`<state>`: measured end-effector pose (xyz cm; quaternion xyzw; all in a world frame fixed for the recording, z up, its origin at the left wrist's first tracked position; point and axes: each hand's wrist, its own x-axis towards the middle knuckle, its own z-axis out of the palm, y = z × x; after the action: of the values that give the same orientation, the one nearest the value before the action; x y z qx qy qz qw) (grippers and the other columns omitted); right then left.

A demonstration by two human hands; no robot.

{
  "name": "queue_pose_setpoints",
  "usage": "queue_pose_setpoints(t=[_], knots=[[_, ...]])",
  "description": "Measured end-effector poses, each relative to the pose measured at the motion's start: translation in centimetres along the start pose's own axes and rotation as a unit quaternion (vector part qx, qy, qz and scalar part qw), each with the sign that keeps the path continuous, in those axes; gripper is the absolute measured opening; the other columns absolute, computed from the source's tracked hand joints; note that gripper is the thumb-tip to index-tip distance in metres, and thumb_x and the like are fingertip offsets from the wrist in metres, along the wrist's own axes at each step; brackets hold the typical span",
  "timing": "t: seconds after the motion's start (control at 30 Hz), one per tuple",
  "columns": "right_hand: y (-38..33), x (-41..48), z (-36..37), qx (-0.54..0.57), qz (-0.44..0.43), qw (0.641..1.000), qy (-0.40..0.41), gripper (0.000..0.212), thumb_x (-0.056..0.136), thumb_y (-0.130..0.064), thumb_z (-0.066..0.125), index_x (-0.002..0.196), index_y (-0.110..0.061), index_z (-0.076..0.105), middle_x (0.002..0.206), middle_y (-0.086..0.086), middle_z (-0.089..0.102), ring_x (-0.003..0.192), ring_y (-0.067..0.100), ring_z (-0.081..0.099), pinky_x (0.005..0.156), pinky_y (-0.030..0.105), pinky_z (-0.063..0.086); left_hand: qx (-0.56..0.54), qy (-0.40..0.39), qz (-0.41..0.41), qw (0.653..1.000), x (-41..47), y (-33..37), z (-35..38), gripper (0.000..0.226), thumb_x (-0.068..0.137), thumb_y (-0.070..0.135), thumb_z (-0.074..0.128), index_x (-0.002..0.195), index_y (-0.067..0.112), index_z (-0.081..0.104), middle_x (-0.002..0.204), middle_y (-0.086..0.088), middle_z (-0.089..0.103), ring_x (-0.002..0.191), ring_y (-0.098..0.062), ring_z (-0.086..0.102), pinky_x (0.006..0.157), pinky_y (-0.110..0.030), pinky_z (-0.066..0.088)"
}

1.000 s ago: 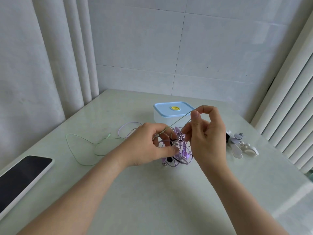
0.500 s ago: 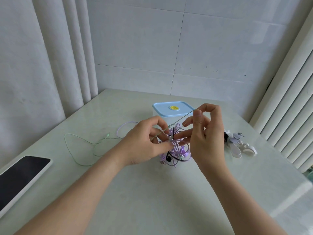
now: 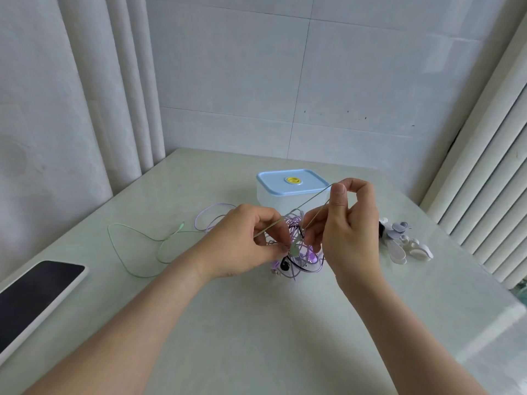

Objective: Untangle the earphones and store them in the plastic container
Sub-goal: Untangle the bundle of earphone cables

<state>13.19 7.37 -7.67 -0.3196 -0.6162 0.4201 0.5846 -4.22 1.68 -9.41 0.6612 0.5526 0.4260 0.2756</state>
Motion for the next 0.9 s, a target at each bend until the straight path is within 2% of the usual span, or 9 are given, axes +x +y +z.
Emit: queue_pose_setpoints(t=[0.1, 0.2, 0.3, 0.37, 0.43, 0.5, 0.57, 0.63, 0.9], knots=[[0.0, 0.0, 0.0, 0.051, 0.049, 0.997, -0.012, 0.016, 0.116, -0.026, 0.033, 0.106, -0.016, 0.038, 0.063, 0.016, 0.068, 0.042, 0.032, 0.058, 0.040, 0.033, 0.042, 0.019, 0.005, -0.007, 1.000, 0.2, -0.4, 0.0, 0.017, 0.078, 0.029, 0.090, 0.090, 0.032, 0.077, 0.085, -0.005, 0.075, 0.067, -0.025, 0.054, 0.067, -0.043, 0.051], [-0.1, 0.0, 0.1, 0.084, 0.078, 0.993, -0.018, 0.017, 0.116, -0.028, 0.032, 0.109, -0.014, 0.039, 0.064, 0.015, 0.068, 0.045, 0.031, 0.061, 0.041, 0.033, 0.046, 0.007, -0.003, -0.008, 1.000, 0.1, -0.3, 0.1, 0.044, 0.061, 0.047, 0.097, 0.094, 0.028, 0.075, 0.089, -0.005, 0.075, 0.078, -0.038, 0.065, 0.081, -0.051, 0.059], [-0.1, 0.1, 0.2, 0.116, 0.095, 0.989, -0.017, 0.019, 0.116, -0.031, 0.033, 0.114, -0.013, 0.041, 0.070, 0.016, 0.069, 0.051, 0.033, 0.065, 0.047, 0.036, 0.053, 0.007, 0.011, -0.006, 1.000, 0.1, -0.4, 0.2, 0.051, 0.062, 0.053, 0.097, 0.092, 0.023, 0.069, 0.071, -0.002, 0.054, 0.064, -0.024, 0.042, 0.065, -0.036, 0.037], [-0.2, 0.1, 0.1, 0.129, 0.095, 0.987, -0.013, 0.019, 0.116, -0.032, 0.033, 0.114, -0.014, 0.041, 0.073, 0.016, 0.070, 0.055, 0.034, 0.068, 0.050, 0.036, 0.055, 0.005, 0.021, -0.004, 1.000, 0.2, -0.3, 0.1, 0.033, 0.079, 0.050, 0.090, 0.097, 0.027, 0.074, 0.071, -0.001, 0.051, 0.064, -0.020, 0.040, 0.065, -0.035, 0.030], [-0.4, 0.2, 0.0, 0.128, 0.085, 0.988, -0.007, 0.018, 0.116, -0.031, 0.034, 0.111, -0.015, 0.041, 0.073, 0.016, 0.071, 0.057, 0.034, 0.070, 0.051, 0.035, 0.056, -0.038, 0.027, 0.002, 0.999, 0.2, 0.1, 0.0, 0.014, 0.093, 0.037, 0.080, 0.104, 0.029, 0.078, 0.084, 0.005, 0.072, 0.068, -0.014, 0.058, 0.069, -0.031, 0.046], [-0.5, 0.1, 0.0, 0.108, 0.064, 0.992, 0.001, 0.017, 0.116, -0.031, 0.036, 0.109, -0.016, 0.041, 0.071, 0.016, 0.072, 0.057, 0.034, 0.071, 0.051, 0.036, 0.056, -0.083, 0.038, -0.002, 0.996, 0.2, 0.4, 0.0, 0.014, 0.101, 0.024, 0.070, 0.114, 0.022, 0.076, 0.099, 0.000, 0.080, 0.074, -0.004, 0.068, 0.073, -0.020, 0.052], [-0.7, 0.1, 0.0, 0.082, 0.039, 0.996, 0.007, 0.016, 0.115, -0.030, 0.038, 0.109, -0.016, 0.042, 0.068, 0.015, 0.071, 0.054, 0.035, 0.069, 0.048, 0.036, 0.055, -0.102, 0.032, -0.019, 0.994, 0.1, 0.6, 0.0, 0.017, 0.106, 0.019, 0.062, 0.119, 0.019, 0.073, 0.098, -0.004, 0.079, 0.058, -0.001, 0.058, 0.062, -0.016, 0.047], [-0.8, 0.0, 0.1, 0.059, 0.015, 0.998, 0.009, 0.017, 0.115, -0.030, 0.040, 0.112, -0.013, 0.042, 0.064, 0.016, 0.068, 0.049, 0.034, 0.067, 0.045, 0.036, 0.054, -0.101, 0.019, -0.024, 0.994, 0.1, 0.5, 0.0, 0.017, 0.106, 0.022, 0.061, 0.119, 0.022, 0.073, 0.094, -0.002, 0.080, 0.051, -0.004, 0.048, 0.057, -0.015, 0.041], [-0.6, 0.0, 0.0, 0.037, -0.021, 0.999, -0.003, 0.015, 0.113, -0.029, 0.046, 0.105, -0.016, 0.046, 0.057, 0.008, 0.057, 0.046, 0.031, 0.057, 0.045, 0.036, 0.050, -0.063, 0.086, -0.025, 0.994, 0.2, 0.5, 0.2, 0.011, 0.093, 0.026, 0.080, 0.094, 0.015, 0.076, 0.083, 0.002, 0.081, 0.074, -0.006, 0.074, 0.066, -0.011, 0.048]])
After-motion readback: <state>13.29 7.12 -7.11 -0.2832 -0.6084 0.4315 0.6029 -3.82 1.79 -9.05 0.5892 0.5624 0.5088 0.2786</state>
